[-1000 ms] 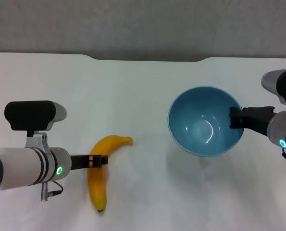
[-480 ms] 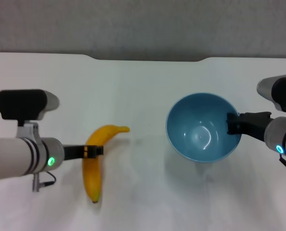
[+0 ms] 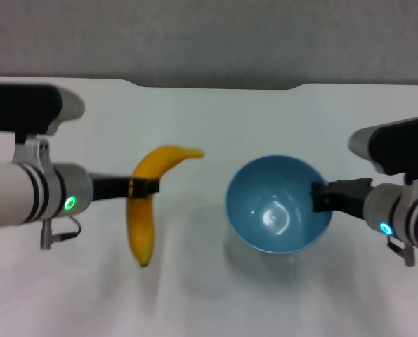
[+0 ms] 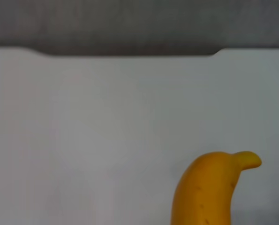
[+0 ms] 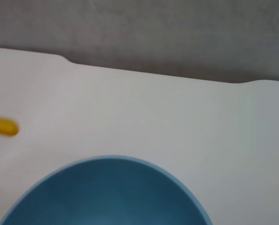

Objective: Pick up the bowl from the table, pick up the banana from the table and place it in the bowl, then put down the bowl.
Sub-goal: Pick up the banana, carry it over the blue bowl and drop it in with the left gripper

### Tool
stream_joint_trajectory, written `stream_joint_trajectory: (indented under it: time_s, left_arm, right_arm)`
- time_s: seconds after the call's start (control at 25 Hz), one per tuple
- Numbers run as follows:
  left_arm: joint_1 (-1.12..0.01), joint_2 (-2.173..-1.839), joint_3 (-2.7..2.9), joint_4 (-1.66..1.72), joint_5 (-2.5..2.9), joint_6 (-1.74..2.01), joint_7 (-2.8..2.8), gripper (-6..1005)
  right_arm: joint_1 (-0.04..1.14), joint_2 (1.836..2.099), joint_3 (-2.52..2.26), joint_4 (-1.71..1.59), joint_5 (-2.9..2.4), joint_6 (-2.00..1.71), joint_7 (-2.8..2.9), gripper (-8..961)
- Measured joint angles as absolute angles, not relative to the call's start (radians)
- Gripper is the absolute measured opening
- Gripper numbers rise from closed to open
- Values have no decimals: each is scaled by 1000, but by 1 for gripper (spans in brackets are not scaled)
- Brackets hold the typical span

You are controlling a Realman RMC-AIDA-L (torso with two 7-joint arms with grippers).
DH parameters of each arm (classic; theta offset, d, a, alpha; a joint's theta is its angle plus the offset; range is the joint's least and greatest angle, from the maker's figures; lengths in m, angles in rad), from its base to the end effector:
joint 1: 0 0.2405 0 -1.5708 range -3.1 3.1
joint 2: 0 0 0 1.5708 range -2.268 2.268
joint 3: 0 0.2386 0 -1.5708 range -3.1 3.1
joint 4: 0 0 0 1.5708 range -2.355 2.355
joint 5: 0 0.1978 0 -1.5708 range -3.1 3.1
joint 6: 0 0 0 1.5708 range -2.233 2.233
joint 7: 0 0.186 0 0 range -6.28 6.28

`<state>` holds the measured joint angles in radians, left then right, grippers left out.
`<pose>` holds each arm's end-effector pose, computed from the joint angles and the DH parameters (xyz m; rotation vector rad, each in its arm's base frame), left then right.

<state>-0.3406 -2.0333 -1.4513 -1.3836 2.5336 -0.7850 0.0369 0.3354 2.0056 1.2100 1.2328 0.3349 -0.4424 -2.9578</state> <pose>-0.1981 0.3805 -0.0397 -2.0808 -1.2043 -0.1887 0.2187 0.3838 -0.0657 -2.0422 0.9811 0.1613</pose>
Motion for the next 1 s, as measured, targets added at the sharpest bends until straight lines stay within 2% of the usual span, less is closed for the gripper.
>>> stream_joint_trajectory:
  time_s: [0.64, 1.0]
  left_arm:
    - [-412, -2038, -1470, -1472, 2345, -812, 119, 540]
    - [-401, -2039, -1460, -1436, 2232, -723, 209, 541]
  right_arm:
    - [446, 2007, 1107, 1174, 422, -398, -2957, 80]
    - [475, 2006, 1055, 1182, 445, -387, -2957, 81]
